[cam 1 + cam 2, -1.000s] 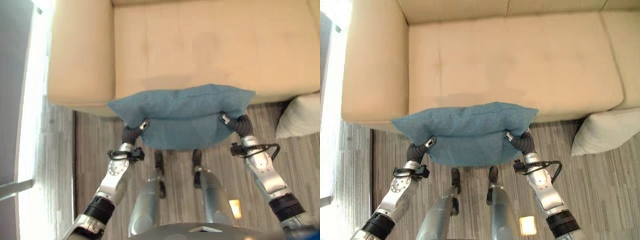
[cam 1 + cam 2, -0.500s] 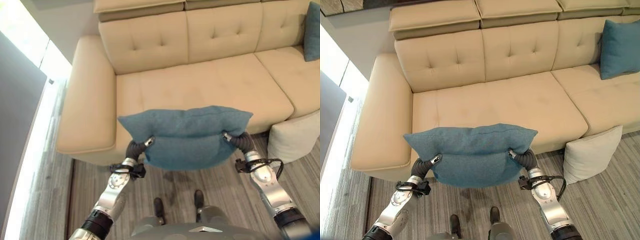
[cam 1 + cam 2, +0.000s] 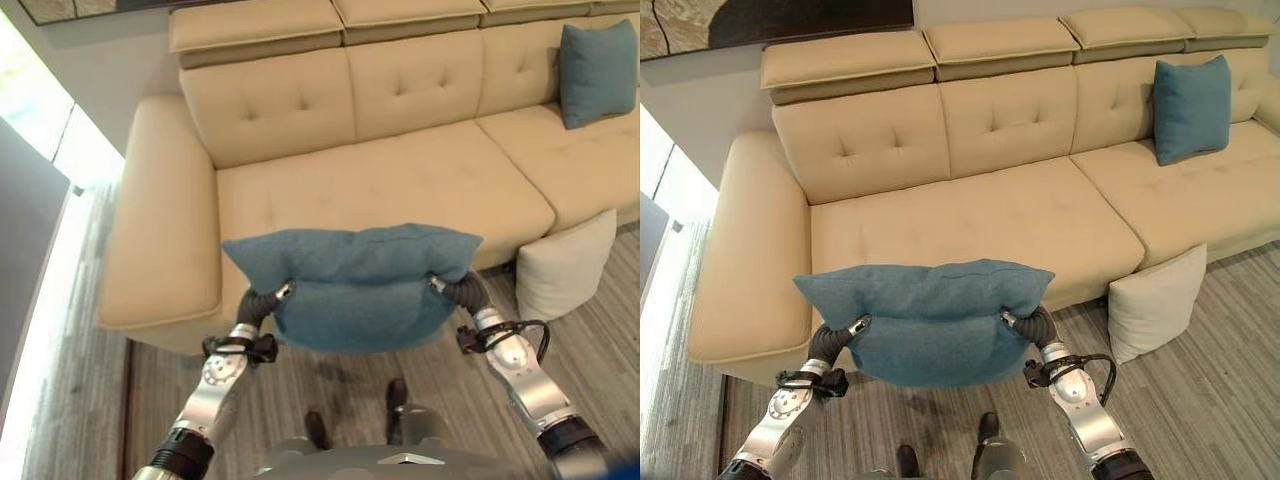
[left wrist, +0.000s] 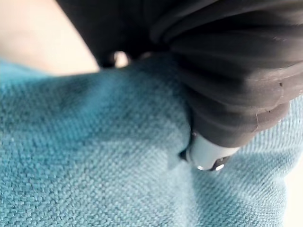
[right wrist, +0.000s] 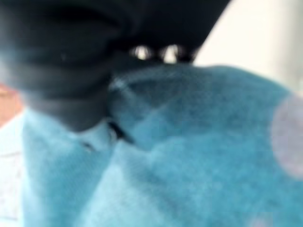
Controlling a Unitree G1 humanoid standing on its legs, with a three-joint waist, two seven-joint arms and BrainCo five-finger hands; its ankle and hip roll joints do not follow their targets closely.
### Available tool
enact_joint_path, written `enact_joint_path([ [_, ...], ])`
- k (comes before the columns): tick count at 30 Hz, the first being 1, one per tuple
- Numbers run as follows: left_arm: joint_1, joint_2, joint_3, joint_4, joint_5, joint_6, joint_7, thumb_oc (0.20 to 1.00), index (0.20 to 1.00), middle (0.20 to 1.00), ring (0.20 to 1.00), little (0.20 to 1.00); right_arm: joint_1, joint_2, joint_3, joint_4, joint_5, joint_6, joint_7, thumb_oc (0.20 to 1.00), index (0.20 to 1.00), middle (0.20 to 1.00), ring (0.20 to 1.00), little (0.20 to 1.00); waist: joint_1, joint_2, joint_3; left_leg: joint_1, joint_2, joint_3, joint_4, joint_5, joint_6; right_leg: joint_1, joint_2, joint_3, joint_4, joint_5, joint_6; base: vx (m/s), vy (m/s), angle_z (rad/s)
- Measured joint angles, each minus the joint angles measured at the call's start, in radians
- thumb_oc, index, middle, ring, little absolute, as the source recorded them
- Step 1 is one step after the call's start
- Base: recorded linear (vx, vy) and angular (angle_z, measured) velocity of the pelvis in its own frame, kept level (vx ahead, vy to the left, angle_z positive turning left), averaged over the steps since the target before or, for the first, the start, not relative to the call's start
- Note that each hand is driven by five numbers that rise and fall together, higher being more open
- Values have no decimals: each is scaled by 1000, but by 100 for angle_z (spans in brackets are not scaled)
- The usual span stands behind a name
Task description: Pick up all the scattered cushions and arrange them neatly on the sofa.
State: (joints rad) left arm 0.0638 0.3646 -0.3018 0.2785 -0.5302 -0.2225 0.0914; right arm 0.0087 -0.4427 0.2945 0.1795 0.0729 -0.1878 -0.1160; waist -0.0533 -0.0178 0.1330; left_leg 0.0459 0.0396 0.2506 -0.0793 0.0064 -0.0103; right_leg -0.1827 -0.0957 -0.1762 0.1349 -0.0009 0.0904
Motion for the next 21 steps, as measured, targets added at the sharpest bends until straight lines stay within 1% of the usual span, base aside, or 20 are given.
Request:
enact_joint_path([
  [1,1,-7,-4,3,0,1,0,200,200,200,200,200,0,-8,0,2,0,2,0,200,200,200,200,200,0,5,0,0,13,-10,8,-1,-11,20,19,1,-21,1,-12,111,-247,59],
  [2,-4,-10,-14,6,0,3,-3,200,200,200,200,200,1,-10,-9,5,0,5,-1,200,200,200,200,200,-3,-3,3,-37,36,-49,94,-12,-39,65,34,-17,-74,2,-34,61,-166,53],
  [3,-6,-16,-16,11,-2,3,-4,200,200,200,200,200,-1,-13,-14,5,0,5,-1,200,200,200,200,200,-3,-12,0,-62,36,-63,140,-11,-43,81,40,-25,-92,10,-52,50,-151,58],
  [5,-10,-38,-17,25,-7,3,-4,200,200,200,200,200,-4,-18,-19,4,1,5,-3,200,200,200,200,200,6,-9,2,-89,51,-92,220,-16,-50,107,48,-37,-100,-1,-69,70,-110,24],
  [6,-11,-41,-17,25,-7,3,-4,200,200,200,200,200,-5,-21,-20,4,1,4,-3,200,200,200,200,200,11,-6,2,-97,61,-101,241,-13,-55,115,55,-42,-102,-5,-71,81,-76,20],
  [7,-16,-41,-19,26,-8,3,-4,200,200,200,200,200,-3,-22,-22,4,2,5,-4,200,200,200,200,200,9,-6,5,-114,68,-109,270,-11,-61,136,57,-59,-121,-16,-71,155,-34,24],
  [8,-19,-42,-20,27,-8,3,-4,200,200,200,200,200,-1,-22,-23,4,2,5,-5,200,200,200,200,200,5,-8,7,-122,69,-111,281,-10,-63,144,57,-65,-129,-15,-75,99,-5,51],
  [9,-37,-40,-34,25,-7,3,-4,200,200,200,200,200,1,-24,-41,4,5,5,-6,200,200,200,200,200,-1,-20,16,-145,64,-113,301,-18,-73,171,58,-87,-163,-14,-96,172,4,37],
  [10,-48,-40,-41,25,-7,3,-4,200,200,200,200,200,-4,-27,-47,4,8,5,-7,200,200,200,200,200,2,-23,18,-161,59,-117,288,-20,-71,170,61,-87,-173,-13,-96,142,22,25],
  [11,-52,-41,-42,25,-7,3,-4,200,200,200,200,200,-9,-30,-49,4,16,5,-8,200,200,200,200,200,6,-22,19,-170,41,-125,234,-19,-70,170,61,-86,-178,-12,-99,201,34,2],
  [12,-53,-41,-44,25,-5,3,-4,200,200,200,200,200,-8,-30,-51,4,21,5,-9,200,200,200,200,200,3,-33,26,-195,32,-109,215,-18,-69,179,63,-89,-195,-12,-99,197,48,-3],
  [13,-52,-41,-43,26,-5,3,-3,200,200,200,200,200,-7,-29,-48,4,20,5,-12,200,200,200,200,200,5,-37,29,-211,26,-88,181,-10,-72,192,65,-87,-213,-11,-98,277,113,0],
  [15,-53,-41,-43,26,-4,3,-3,200,200,200,200,200,-5,-29,-48,4,21,5,-14,200,200,200,200,200,6,-38,30,-260,42,-55,138,29,-72,199,82,-85,-225,-14,-100,241,120,-19],
  [16,-50,-39,-42,26,-3,4,-3,200,200,200,200,200,-3,-26,-49,4,21,5,-13,200,200,200,200,200,5,-33,34,-264,58,-37,124,46,-51,208,96,-82,-224,-20,-101,290,184,-34],
  [17,-47,-39,-42,26,-1,9,-3,200,200,200,200,200,3,-27,-49,4,21,5,-13,200,200,200,200,200,2,-29,33,-258,61,-39,114,57,-36,220,100,-77,-223,-27,-96,357,251,-35],
  [18,-47,-40,-43,26,2,15,-3,200,200,200,200,200,6,-26,-48,4,20,5,-13,200,200,200,200,200,-9,-26,35,-237,48,-38,112,66,-26,235,100,-65,-223,-33,-89,242,190,-41],
  [19,-47,-40,-43,26,3,21,-3,200,200,200,200,200,6,-20,-53,4,20,6,-12,200,200,200,200,200,-16,-17,35,-188,27,-34,88,67,-19,242,93,-42,-203,-52,-75,145,158,-54],
  [20,-46,-41,-44,26,4,21,-5,200,200,200,200,200,6,-15,-59,4,20,6,-13,200,200,200,200,200,-18,-2,34,-144,18,-31,38,87,20,242,93,-22,-166,-77,-68,154,197,-51],
  [21,-55,-39,-43,24,4,22,-5,200,200,200,200,200,12,-5,-61,0,20,6,-16,200,200,200,200,200,-30,-2,33,-116,0,-23,10,94,33,233,73,-4,-131,-83,-67,203,267,-37],
])
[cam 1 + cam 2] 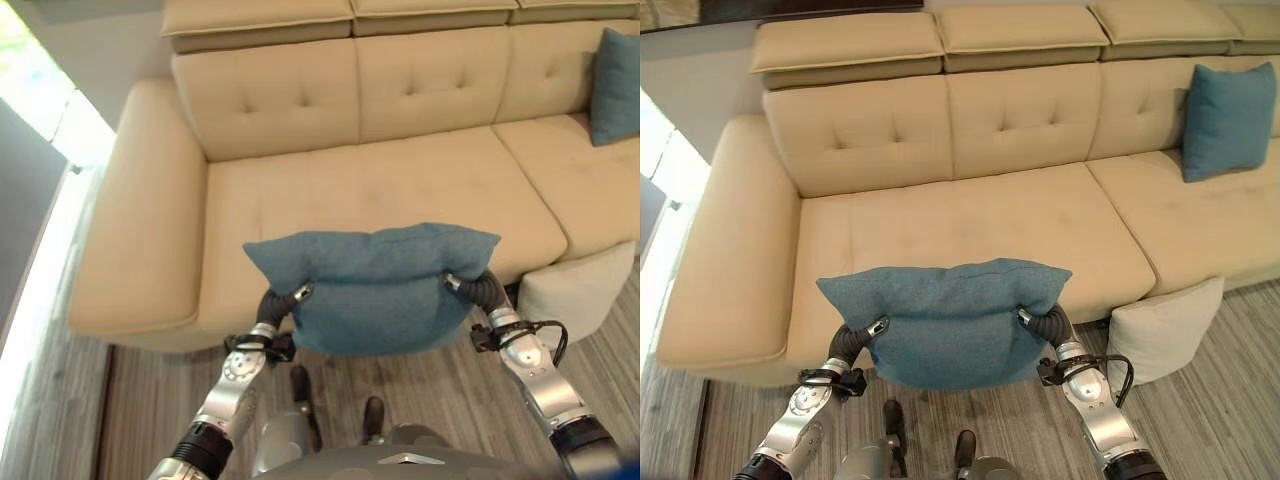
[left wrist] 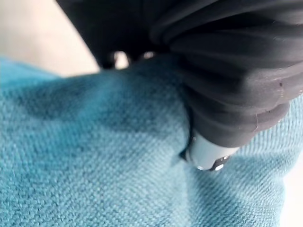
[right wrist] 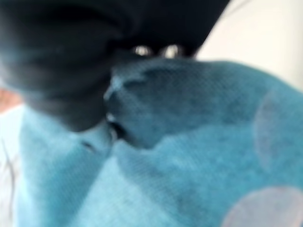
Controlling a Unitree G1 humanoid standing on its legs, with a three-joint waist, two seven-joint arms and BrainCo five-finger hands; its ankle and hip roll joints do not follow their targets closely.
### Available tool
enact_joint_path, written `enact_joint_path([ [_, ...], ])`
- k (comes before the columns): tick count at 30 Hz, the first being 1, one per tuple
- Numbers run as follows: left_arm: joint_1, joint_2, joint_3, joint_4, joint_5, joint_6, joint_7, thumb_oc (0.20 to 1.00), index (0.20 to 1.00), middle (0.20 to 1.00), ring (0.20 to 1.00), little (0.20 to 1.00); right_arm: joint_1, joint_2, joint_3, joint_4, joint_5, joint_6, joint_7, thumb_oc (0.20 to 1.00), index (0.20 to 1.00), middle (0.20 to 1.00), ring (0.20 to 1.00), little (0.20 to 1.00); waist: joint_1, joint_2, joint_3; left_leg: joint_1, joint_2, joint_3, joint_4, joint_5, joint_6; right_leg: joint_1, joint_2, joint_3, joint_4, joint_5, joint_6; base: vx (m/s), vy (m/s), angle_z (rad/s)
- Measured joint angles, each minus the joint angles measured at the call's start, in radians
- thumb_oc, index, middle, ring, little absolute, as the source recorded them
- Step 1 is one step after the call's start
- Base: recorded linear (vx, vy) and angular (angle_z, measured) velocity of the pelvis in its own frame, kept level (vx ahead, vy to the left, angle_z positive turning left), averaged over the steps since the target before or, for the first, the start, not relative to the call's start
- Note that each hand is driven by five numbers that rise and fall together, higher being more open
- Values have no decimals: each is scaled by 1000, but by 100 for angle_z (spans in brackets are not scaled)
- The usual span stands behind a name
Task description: Pick up all the scattered cushions and arrange them neatly on the sofa.
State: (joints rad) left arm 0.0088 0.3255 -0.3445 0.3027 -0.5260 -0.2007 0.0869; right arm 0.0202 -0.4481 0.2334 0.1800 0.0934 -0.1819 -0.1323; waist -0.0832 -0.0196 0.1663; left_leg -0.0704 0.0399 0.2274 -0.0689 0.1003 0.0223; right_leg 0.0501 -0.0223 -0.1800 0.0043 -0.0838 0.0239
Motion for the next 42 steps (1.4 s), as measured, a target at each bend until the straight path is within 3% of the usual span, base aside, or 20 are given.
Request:
enact_joint_path([
  [1,-9,3,2,-6,0,0,1,200,200,200,200,200,-2,2,-4,-5,0,0,-1,200,200,200,200,200,-8,3,4,20,-11,14,-9,-11,16,-30,-18,11,73,-16,27,164,224,-35],
  [2,-21,6,8,-7,0,0,2,200,200,200,200,200,-16,4,-6,-5,-1,1,-1,200,200,200,200,200,3,24,16,34,-5,39,-16,-15,23,-107,-31,15,226,-34,54,85,117,-53],
  [4,-31,19,11,-6,0,-1,2,200,200,200,200,200,-15,8,3,-9,-1,0,1,200,200,200,200,200,19,26,18,78,-27,42,-15,-30,30,-235,-99,5,511,-88,106,161,106,-36],
  [5,-37,23,11,-7,0,-1,1,200,200,200,200,200,-12,6,6,-11,-1,0,1,200,200,200,200,200,7,26,18,89,-40,28,-14,-41,38,-257,-110,11,528,-97,119,224,105,8],
  [6,-38,21,14,-11,0,-10,1,200,200,200,200,200,-13,0,6,-25,-2,-1,4,200,200,200,200,200,8,39,16,95,-39,7,-15,-95,57,-292,-105,29,551,-107,124,115,33,19],
  [8,-38,40,41,-11,0,-11,2,200,200,200,200,200,-22,9,16,-36,-4,-1,12,200,200,200,200,200,24,21,24,105,-66,24,-20,-93,53,-343,-124,59,489,-106,120,121,-6,7],
  [10,-30,49,42,-11,0,-12,2,200,200,200,200,200,-23,9,25,-30,-5,0,16,200,200,200,200,200,35,20,25,123,-64,23,-20,-102,45,-355,-119,50,381,-59,101,296,-70,3],
  [12,-22,38,66,0,0,-11,2,200,200,200,200,200,-32,9,44,-30,-8,-1,22,200,200,200,200,200,43,18,25,139,-51,14,-13,-148,26,-402,-112,42,309,1,108,258,-105,-6],
  [13,-21,41,68,0,0,-8,2,200,200,200,200,200,-23,9,44,-27,-9,1,21,200,200,200,200,200,30,5,23,166,-51,14,-18,-151,13,-404,-111,57,177,84,110,291,-184,19],
  [15,1,35,65,0,3,-5,0,200,200,200,200,200,-1,10,45,-24,-10,1,22,200,200,200,200,200,7,-16,12,214,-47,-24,-15,-187,-26,-358,-114,73,108,152,108,259,-201,55],
  [16,13,21,57,-1,6,-4,0,200,200,200,200,200,15,4,43,-24,-10,1,21,200,200,200,200,200,-3,-8,4,231,-21,-47,-3,-209,-45,-334,-90,76,112,199,71,151,-170,57],
  [19,17,-8,42,-3,5,-4,-1,200,200,200,200,200,16,-6,9,-24,-10,1,20,200,200,200,200,200,18,18,-12,216,46,-42,59,-201,-70,-274,-21,37,41,192,18,130,-200,23],
  [20,10,-8,31,-2,5,-3,-1,200,200,200,200,200,15,-7,0,-24,-9,1,19,200,200,200,200,200,18,14,-13,190,67,-51,111,-189,-89,-238,-12,15,2,205,-9,59,-131,39],
  [22,-4,-17,21,-2,4,-2,-2,200,200,200,200,200,14,-7,-18,-29,-8,0,12,200,200,200,200,200,14,-4,-14,142,82,-60,216,-159,-142,-191,-11,-16,-38,195,-19,106,-183,48],
  [25,-25,-34,17,-4,-2,-3,-1,200,200,200,200,200,4,-15,-31,-35,1,0,4,200,200,200,200,200,19,-30,-6,49,111,-70,414,-137,-183,-124,-4,-62,-71,168,-65,85,-79,40],
  [28,-44,-24,20,-7,-2,-3,0,200,200,200,200,200,-7,-13,-32,-36,1,-1,-2,200,200,200,200,200,9,-57,2,6,100,-22,221,-137,-174,-96,17,-92,-95,140,-27,183,75,32],
  [30,-22,-20,27,-11,-4,-2,2,200,200,200,200,200,7,1,-25,-37,1,-1,-1,200,200,200,200,200,17,-59,2,18,94,-79,103,-117,-154,-81,54,-84,-95,130,-26,127,127,-22],
  [33,-28,-13,21,-11,-3,0,0,200,200,200,200,200,14,-4,-31,-38,0,0,1,200,200,200,200,200,-13,-57,1,36,59,-57,52,-95,-122,-73,59,-81,-95,118,-29,139,186,-10],
  [37,-31,-2,12,-18,-1,0,-3,200,200,200,200,200,15,0,-38,-38,0,0,0,200,200,200,200,200,-7,-37,-8,89,22,-22,-21,-66,-45,-76,51,-52,-91,121,-30,38,63,-12],
  [42,-84,32,22,-33,8,1,13,200,200,200,200,200,-60,1,-29,-27,-6,4,-8,200,200,200,200,200,19,-18,2,73,-22,-17,-21,-81,-13,-110,1,-42,-54,118,-19,15,106,0],
])
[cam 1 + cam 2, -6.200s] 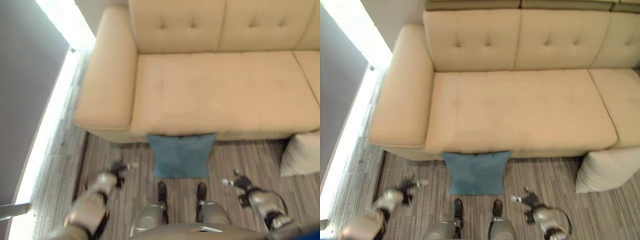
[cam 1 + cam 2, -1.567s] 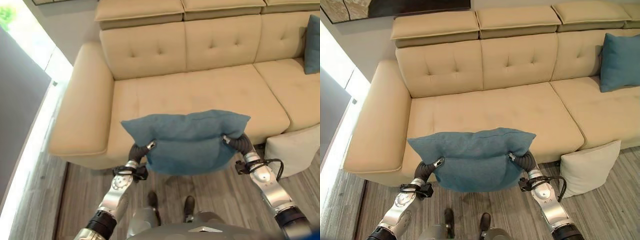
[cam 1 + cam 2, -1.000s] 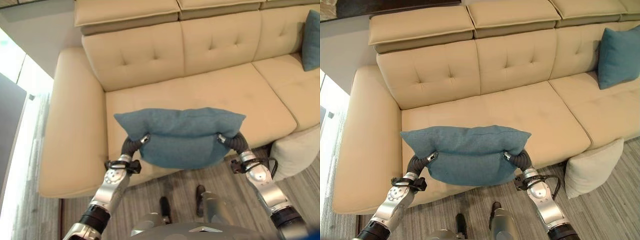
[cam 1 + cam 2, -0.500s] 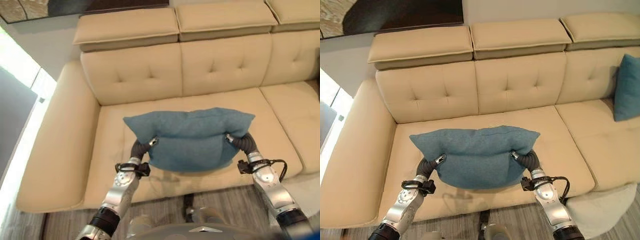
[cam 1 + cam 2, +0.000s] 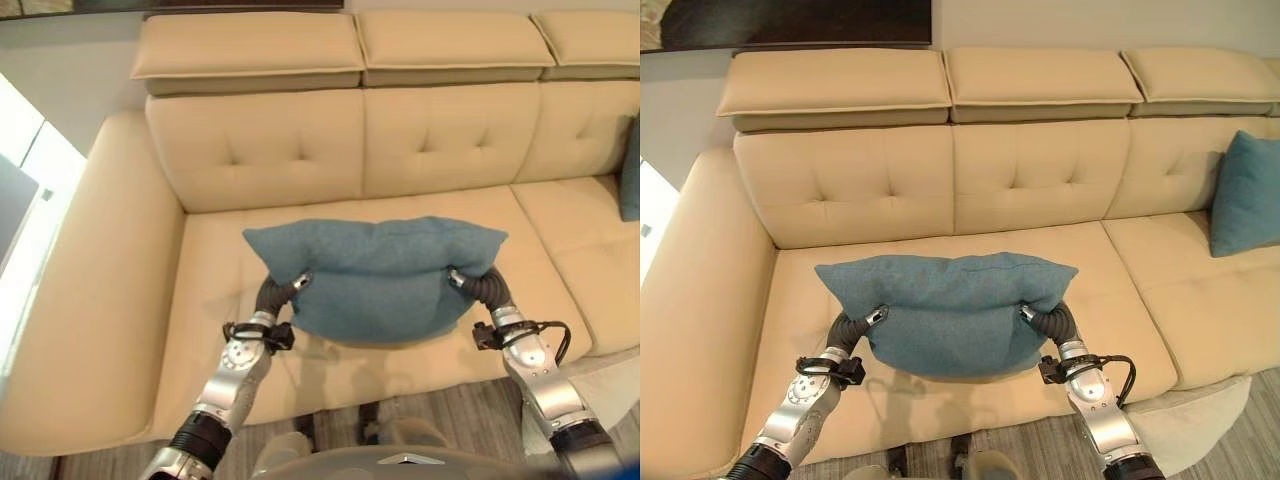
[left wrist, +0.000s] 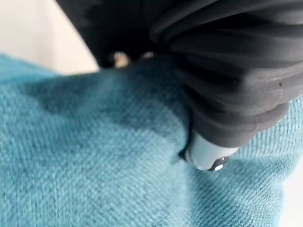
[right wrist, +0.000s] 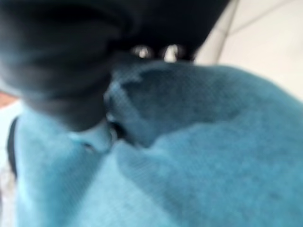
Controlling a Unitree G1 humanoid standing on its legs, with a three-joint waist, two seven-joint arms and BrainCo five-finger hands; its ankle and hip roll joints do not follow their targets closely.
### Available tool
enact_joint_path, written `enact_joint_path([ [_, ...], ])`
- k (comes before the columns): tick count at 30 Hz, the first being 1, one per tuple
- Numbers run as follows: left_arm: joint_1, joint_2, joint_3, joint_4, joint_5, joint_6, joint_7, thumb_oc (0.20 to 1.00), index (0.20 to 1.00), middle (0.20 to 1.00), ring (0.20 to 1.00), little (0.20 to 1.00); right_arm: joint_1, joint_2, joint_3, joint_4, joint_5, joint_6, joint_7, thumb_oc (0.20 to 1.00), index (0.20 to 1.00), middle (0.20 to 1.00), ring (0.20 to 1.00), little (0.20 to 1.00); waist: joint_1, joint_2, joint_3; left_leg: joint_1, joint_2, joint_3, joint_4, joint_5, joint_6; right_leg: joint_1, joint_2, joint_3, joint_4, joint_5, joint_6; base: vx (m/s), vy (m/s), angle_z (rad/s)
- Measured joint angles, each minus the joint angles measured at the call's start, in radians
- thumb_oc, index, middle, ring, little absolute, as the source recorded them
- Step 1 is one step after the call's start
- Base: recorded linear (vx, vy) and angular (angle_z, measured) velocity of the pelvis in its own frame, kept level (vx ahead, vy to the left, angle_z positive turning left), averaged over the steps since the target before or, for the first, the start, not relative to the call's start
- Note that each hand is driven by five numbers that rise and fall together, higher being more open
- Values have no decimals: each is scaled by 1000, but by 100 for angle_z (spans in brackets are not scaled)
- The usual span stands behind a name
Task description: Pick up all the scattered cushions and arrange them neatly on the sofa.
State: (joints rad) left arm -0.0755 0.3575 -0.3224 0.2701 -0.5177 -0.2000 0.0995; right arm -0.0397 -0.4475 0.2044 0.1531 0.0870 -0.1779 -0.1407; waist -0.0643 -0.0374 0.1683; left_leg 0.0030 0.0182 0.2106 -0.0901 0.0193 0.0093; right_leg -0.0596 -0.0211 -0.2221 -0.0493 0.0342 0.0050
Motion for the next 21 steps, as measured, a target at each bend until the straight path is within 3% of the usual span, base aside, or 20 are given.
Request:
enact_joint_path([
  [5,-85,-1,28,-17,0,-9,71,200,200,200,200,200,-120,-2,21,5,7,1,-36,200,200,200,200,200,23,10,1,-47,-16,-1,3,4,6,-43,-14,-1,-5,8,6,-83,-8,3],
  [11,-277,23,28,-8,-1,-9,172,200,200,200,200,200,-400,-25,66,126,30,3,-117,200,200,200,200,200,26,12,26,-149,-16,1,18,18,17,-137,-13,0,-13,34,-1,-118,-38,-2],
  [15,-536,65,17,105,0,-28,252,200,200,200,200,200,-669,-88,135,243,49,12,-162,200,200,200,200,200,30,10,61,-263,-12,2,45,29,17,-240,-13,2,-12,61,-7,-90,-19,-4],
  [21,-659,68,12,186,0,-53,306,200,200,200,200,200,-827,-106,188,311,67,18,-199,200,200,200,200,200,31,9,100,-310,-11,-4,62,30,17,-278,-14,12,-12,64,-11,-39,-3,0],
])
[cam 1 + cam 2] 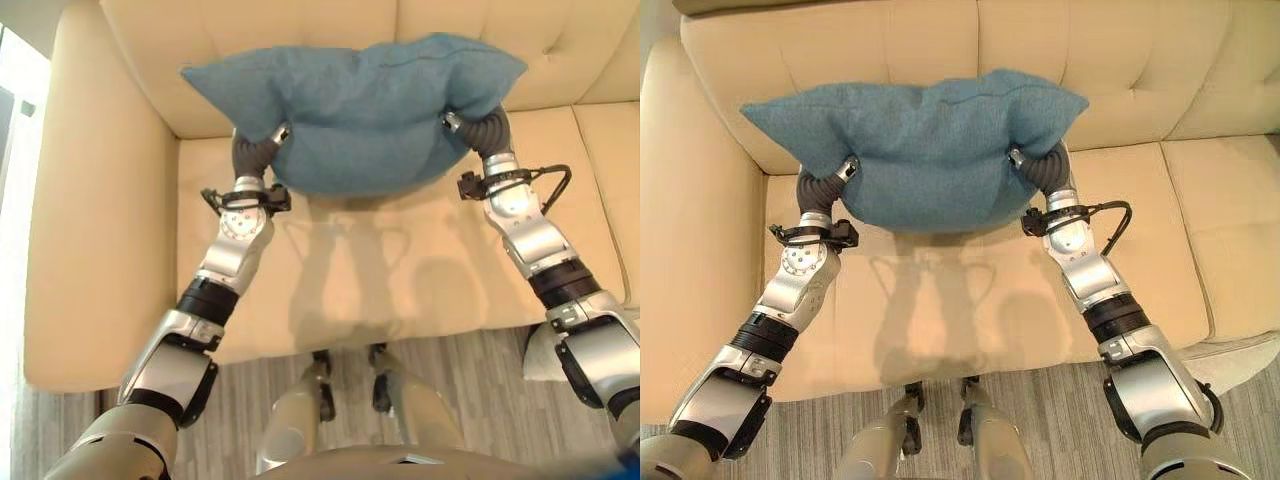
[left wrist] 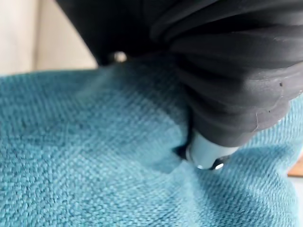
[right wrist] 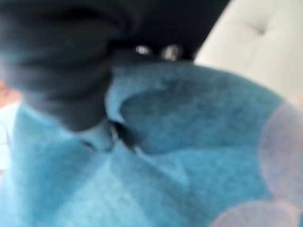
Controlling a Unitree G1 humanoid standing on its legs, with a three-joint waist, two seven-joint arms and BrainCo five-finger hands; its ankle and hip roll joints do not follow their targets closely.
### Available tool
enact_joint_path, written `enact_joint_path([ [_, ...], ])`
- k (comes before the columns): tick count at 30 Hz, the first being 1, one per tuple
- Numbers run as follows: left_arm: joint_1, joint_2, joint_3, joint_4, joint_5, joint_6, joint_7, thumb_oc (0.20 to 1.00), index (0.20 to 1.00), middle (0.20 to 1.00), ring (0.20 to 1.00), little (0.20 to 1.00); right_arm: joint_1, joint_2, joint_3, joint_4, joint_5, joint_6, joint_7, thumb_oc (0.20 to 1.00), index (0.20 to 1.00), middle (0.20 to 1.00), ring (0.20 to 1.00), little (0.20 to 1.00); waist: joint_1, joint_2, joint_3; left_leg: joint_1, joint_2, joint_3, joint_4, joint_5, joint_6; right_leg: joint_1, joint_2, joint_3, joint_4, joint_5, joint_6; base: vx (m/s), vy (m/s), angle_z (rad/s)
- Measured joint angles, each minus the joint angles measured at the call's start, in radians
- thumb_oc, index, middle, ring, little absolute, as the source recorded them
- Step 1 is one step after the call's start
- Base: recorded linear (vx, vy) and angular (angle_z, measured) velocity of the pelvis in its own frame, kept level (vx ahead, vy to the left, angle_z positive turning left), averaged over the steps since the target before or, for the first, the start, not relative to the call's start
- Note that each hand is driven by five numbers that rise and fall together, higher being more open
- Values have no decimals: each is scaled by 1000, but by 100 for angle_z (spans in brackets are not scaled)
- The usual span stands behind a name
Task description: Pick up all the scattered cushions and arrange them neatly on the sofa.
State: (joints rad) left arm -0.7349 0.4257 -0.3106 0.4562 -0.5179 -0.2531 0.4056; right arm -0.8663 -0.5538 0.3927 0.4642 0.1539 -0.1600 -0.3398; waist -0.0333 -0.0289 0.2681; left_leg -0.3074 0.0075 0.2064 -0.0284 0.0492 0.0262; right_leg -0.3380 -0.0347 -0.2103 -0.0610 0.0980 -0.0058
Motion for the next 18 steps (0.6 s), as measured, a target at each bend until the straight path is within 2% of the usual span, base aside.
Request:
enact_joint_path([
  [4,13,-3,-2,1,-1,-2,15,200,200,200,200,200,-4,-5,22,11,2,4,-8,200,200,200,200,200,2,-2,6,-27,0,-5,20,0,0,-12,-3,1,1,4,-6,-15,2,9],
  [7,14,-6,-11,1,0,-4,14,200,200,200,200,200,-13,-3,23,42,11,3,-9,200,200,200,200,200,4,-40,29,-133,-17,-13,190,-20,-18,-11,-47,10,4,10,-15,-11,0,26],
  [8,16,-7,-14,1,-1,-6,14,200,200,200,200,200,-14,-3,22,42,13,3,-10,200,200,200,200,200,6,-45,31,-137,-14,-12,169,-19,-16,-12,-51,12,4,10,-15,-11,-26,-5],
  [9,15,-5,-11,0,-1,-20,13,200,200,200,200,200,-32,-6,27,42,20,3,-11,200,200,200,200,200,17,-30,30,-105,37,-50,31,99,-32,-14,-26,9,4,6,-9,-2,-50,2],
  [11,-16,-8,-62,34,-1,-39,-5,200,200,200,200,200,-76,-14,34,134,20,-6,-15,200,200,200,200,200,15,-31,31,-116,18,-59,17,99,-32,-27,-42,0,6,3,3,-12,-60,13],
  [12,-69,-6,-83,75,-1,-43,-6,200,200,200,200,200,-140,-8,44,213,19,-18,-18,200,200,200,200,200,20,-32,29,-140,15,-71,11,99,-32,-53,-43,1,6,-5,21,-13,-45,7],
  [16,-226,5,-115,162,0,-42,18,200,200,200,200,200,-288,-4,62,316,17,-6,-41,200,200,200,200,200,23,-32,29,-205,28,-76,7,99,-34,-125,-30,3,6,22,35,-8,-24,-7],
  [17,-252,10,-123,191,1,-37,29,250,250,250,250,250,-316,2,81,359,16,-3,-49,200,200,200,200,200,22,-31,29,-206,27,-73,8,100,-35,-129,-32,3,6,27,34,-7,-9,-11],
  [18,-314,2,-147,255,4,-35,38,479,479,479,479,479,-364,5,113,426,8,-1,-61,200,200,200,200,200,21,-28,27,-218,27,-73,8,102,-38,-138,-32,3,6,29,37,0,0,0],
])
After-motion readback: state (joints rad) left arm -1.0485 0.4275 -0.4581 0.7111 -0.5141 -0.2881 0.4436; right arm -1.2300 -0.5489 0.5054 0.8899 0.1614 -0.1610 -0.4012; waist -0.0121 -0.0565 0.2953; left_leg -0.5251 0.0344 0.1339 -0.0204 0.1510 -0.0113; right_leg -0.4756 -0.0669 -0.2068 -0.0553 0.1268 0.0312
